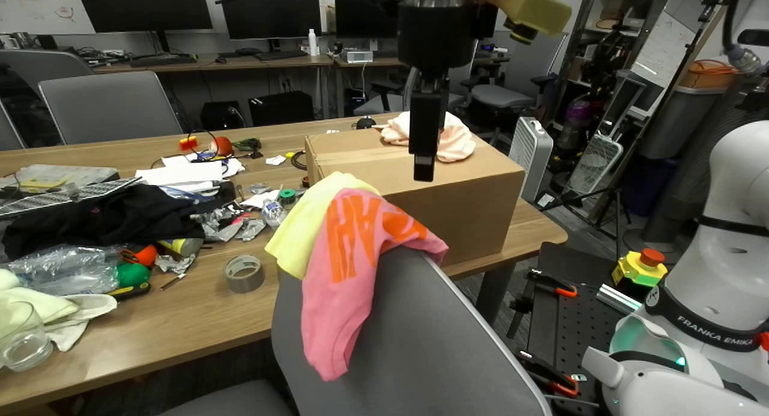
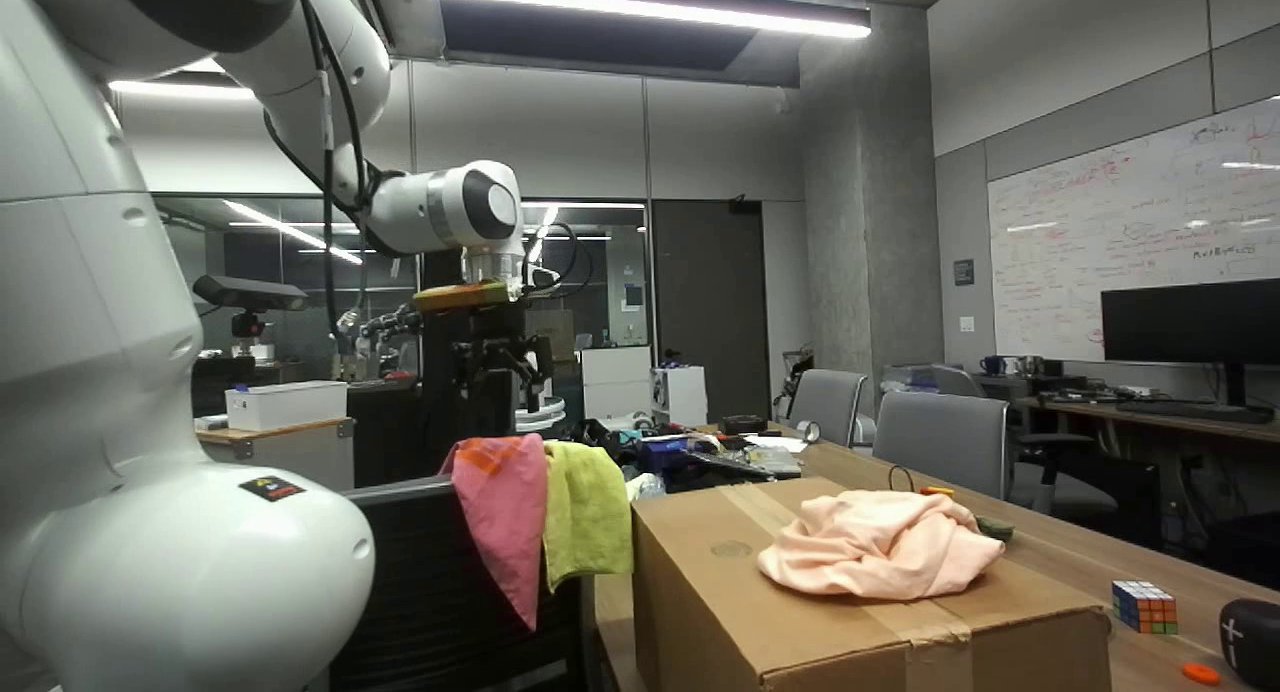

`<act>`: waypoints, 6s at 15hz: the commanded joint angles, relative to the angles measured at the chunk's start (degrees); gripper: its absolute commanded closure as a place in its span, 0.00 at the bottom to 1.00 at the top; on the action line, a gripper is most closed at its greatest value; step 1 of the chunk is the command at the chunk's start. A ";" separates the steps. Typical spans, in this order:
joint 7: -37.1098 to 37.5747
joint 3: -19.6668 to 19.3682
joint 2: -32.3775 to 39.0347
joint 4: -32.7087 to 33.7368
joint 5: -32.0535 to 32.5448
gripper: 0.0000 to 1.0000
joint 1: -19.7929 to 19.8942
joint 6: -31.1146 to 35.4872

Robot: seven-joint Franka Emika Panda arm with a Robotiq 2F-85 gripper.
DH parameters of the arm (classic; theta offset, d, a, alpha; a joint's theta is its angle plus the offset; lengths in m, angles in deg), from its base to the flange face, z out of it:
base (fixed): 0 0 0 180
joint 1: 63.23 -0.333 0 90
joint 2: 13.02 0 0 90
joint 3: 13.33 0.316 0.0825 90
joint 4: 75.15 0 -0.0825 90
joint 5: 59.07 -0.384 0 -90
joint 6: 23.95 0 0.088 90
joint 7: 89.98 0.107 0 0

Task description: Put the clothes on the box

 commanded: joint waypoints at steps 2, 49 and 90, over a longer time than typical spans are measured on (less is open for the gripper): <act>-7.99 0.75 4.43 2.36 -1.69 0.00 -2.25 2.98; 1.66 4.51 -4.47 3.23 9.32 0.98 -0.63 21.06; 9.95 -0.07 0.10 6.97 13.59 0.00 5.98 8.11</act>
